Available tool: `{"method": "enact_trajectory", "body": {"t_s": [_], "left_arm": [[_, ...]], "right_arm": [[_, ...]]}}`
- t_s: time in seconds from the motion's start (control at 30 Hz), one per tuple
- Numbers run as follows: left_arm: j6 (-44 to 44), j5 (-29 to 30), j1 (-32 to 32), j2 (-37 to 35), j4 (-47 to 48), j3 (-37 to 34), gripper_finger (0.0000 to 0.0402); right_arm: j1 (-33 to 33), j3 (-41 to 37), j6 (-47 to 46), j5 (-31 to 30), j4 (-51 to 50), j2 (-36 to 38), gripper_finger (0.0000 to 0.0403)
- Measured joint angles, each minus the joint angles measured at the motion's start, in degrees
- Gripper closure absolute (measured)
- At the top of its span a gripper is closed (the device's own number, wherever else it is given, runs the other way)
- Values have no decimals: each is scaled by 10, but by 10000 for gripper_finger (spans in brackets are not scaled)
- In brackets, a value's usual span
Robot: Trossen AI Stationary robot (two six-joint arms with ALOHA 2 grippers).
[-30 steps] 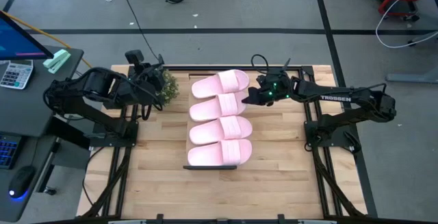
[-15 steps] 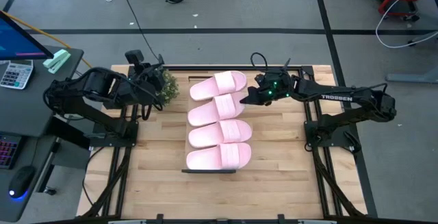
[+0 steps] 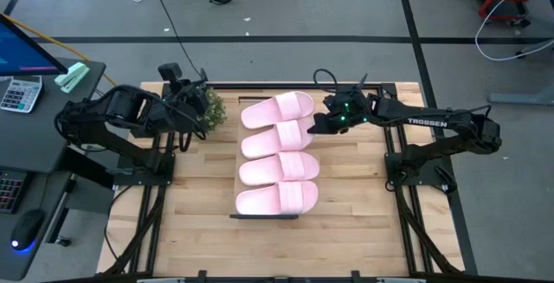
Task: Pick and place slides into the shelf
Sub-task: Adjust the pink slides on the shelf
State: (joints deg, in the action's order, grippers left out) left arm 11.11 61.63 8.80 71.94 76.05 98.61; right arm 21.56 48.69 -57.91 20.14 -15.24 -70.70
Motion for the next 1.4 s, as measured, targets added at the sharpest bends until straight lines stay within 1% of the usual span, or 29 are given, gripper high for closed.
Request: {"method": "enact_trajectory", "body": {"t_s": [0.13,0.27,0.4,0.57,0.67,0.9,1.17,1.33,1.4], "left_arm": [[0,0,0,0,0,0,314],[0,0,0,0,0,0,319],[0,0,0,0,0,0,316],[0,0,0,0,0,0,310],[0,0,0,0,0,0,308],[0,0,0,0,0,0,316],[0,0,0,0,0,0,310],[0,0,0,0,0,0,309],[0,0,0,0,0,0,311]], "right_arm": [[0,0,9,1,-29,0,362],[0,0,11,7,-30,0,362],[0,0,11,13,-30,0,333],[0,0,8,48,-32,0,285],[0,0,8,53,-32,0,264],[12,0,5,47,-33,33,239],[19,0,13,20,-72,82,240],[67,0,57,-38,-76,95,240],[98,0,83,-43,-63,85,240]]}}
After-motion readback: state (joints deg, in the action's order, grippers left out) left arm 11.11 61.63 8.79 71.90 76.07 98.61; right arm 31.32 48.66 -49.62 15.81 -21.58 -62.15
